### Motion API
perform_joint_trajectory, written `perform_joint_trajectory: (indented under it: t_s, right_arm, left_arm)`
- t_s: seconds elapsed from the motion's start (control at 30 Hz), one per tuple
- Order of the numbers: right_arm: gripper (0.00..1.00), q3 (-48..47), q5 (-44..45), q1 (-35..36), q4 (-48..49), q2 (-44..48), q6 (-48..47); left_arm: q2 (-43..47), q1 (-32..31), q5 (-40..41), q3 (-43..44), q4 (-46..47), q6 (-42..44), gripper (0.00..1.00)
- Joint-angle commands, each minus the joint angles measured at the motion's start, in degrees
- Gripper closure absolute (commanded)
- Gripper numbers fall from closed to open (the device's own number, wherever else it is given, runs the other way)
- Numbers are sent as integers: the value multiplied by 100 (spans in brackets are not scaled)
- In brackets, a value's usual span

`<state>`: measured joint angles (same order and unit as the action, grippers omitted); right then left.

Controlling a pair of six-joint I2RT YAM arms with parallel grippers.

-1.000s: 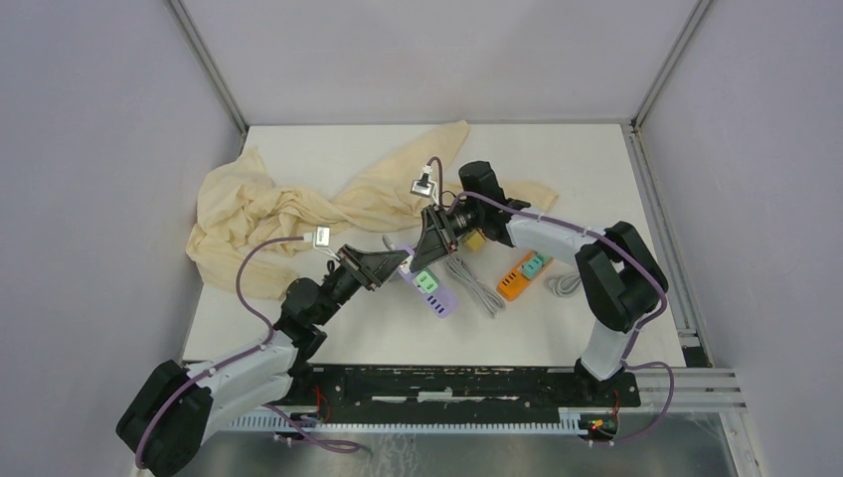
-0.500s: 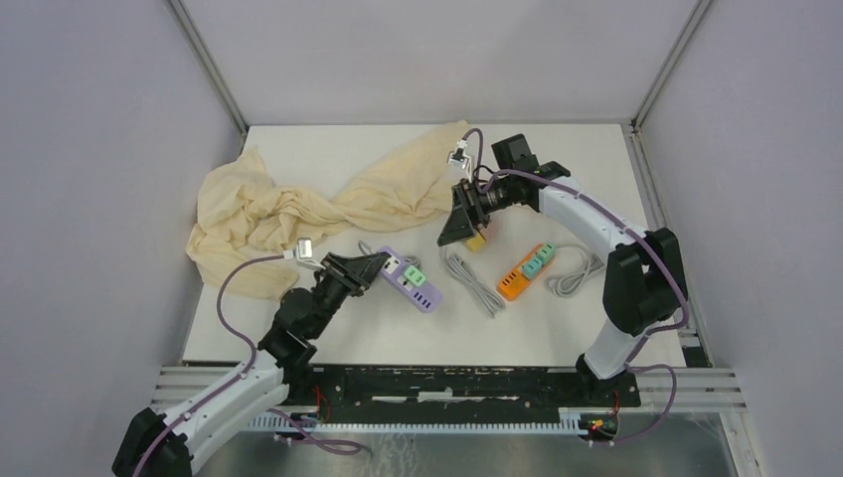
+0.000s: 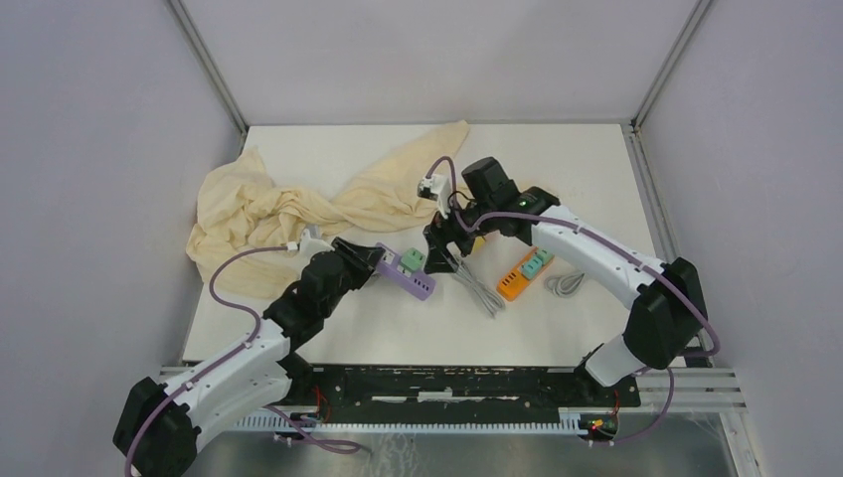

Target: Pull the plug off the socket

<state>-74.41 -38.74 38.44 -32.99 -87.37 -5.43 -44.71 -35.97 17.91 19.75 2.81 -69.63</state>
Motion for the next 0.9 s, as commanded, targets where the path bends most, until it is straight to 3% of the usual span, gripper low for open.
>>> perform_joint_trajectory:
  t_s: [0.0, 0.27, 0.57, 0.7, 0.87]
  right_arm:
    - [10, 49, 1317, 352, 353, -341, 121]
    - [14, -85, 1914, 800, 428, -839, 155]
    - [27, -205, 1560, 847, 637, -778, 282]
    - [38, -228, 1531, 850, 697, -888, 323]
    - [43, -278, 1565, 851, 698, -986, 360]
  left_arm:
    - [-116, -20, 186, 240, -1, -452, 97]
    - [75, -42, 110, 48, 226, -480, 97]
    - [-12, -52, -120, -14, 369, -429, 97]
    - [-112, -51, -273, -38, 517, -431, 97]
    - [-121, -61, -362, -68, 603, -428, 97]
